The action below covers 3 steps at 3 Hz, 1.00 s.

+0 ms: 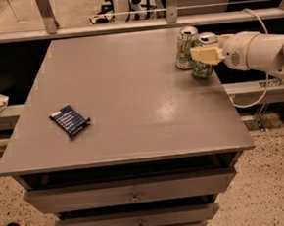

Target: Move green can near 7up can

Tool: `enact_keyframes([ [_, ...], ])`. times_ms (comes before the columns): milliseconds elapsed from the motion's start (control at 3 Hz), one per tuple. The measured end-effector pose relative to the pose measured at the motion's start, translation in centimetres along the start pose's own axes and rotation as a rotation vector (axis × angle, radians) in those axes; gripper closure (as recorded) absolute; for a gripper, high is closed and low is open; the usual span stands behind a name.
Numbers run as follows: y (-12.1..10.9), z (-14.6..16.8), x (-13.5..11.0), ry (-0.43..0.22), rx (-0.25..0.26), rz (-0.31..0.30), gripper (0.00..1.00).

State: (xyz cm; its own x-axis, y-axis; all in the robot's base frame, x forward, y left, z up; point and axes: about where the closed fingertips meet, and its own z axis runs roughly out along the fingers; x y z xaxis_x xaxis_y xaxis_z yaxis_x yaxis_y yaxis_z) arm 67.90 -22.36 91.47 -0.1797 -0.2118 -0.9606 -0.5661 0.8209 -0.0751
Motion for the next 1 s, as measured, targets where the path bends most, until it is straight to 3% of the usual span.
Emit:
enact_keyframes([
  [333, -0.13, 1.13, 0.28, -0.01, -0.022, 0.002, 0.16],
  [667, -0.13, 1.82, 0.6, -0.009, -0.044, -0.009, 0.0],
  [1000, -0.14, 1.85, 0.79, -0.004, -0.05, -0.02, 0.0],
])
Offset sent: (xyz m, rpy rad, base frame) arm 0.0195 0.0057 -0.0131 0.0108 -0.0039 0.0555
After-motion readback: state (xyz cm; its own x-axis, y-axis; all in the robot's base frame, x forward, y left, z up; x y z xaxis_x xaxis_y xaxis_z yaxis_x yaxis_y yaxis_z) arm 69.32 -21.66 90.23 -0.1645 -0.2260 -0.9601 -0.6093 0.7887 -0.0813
